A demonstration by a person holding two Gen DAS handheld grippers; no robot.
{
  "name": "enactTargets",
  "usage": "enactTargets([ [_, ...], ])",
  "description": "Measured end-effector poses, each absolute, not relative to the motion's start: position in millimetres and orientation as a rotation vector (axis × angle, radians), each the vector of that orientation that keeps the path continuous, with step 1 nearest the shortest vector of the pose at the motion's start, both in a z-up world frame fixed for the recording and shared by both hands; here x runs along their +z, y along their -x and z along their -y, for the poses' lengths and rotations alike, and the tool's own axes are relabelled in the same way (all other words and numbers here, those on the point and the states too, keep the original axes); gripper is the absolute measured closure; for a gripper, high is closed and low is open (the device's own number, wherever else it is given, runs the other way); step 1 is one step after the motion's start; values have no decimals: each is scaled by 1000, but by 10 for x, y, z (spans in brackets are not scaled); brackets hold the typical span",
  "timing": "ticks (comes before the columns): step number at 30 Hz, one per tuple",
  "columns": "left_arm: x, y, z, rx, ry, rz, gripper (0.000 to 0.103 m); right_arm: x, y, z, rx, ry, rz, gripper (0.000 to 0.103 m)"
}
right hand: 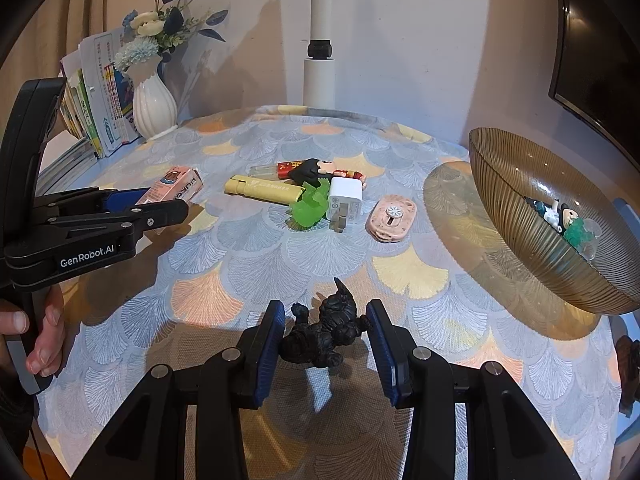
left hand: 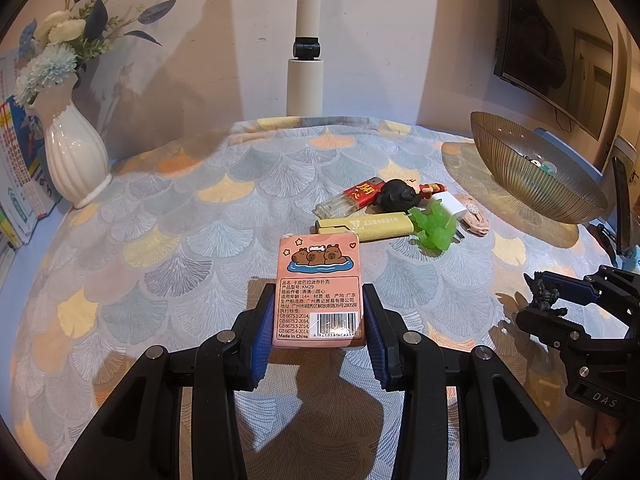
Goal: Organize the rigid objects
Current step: 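Lift the black dragon figure with the right gripper while the left lifts the pink box, then drop the dragon figure and pink box into the amber bowl with both grippers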
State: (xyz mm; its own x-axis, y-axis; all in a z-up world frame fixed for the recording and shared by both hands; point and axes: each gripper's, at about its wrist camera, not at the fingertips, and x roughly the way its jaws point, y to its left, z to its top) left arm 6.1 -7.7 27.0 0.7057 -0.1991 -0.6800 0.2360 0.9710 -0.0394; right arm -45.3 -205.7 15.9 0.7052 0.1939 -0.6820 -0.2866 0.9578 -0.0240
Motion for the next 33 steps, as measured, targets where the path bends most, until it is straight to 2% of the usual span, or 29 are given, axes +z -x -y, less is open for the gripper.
enactTargets([
  [13,309,55,221,-235,-116,-716,66,270,533,2124,246,104,-684,62],
  [24,793,267,696,-401,-59,-663,66,762,865,3198,209,-220,-566,62],
  [29,1142,169,1190,-526,-58,-619,66,1070,867,3871,110,-361,-486,62],
  [33,1231,-47,1791,-634,-84,-637,66,1028,618,4148,19,-368,-539,62],
])
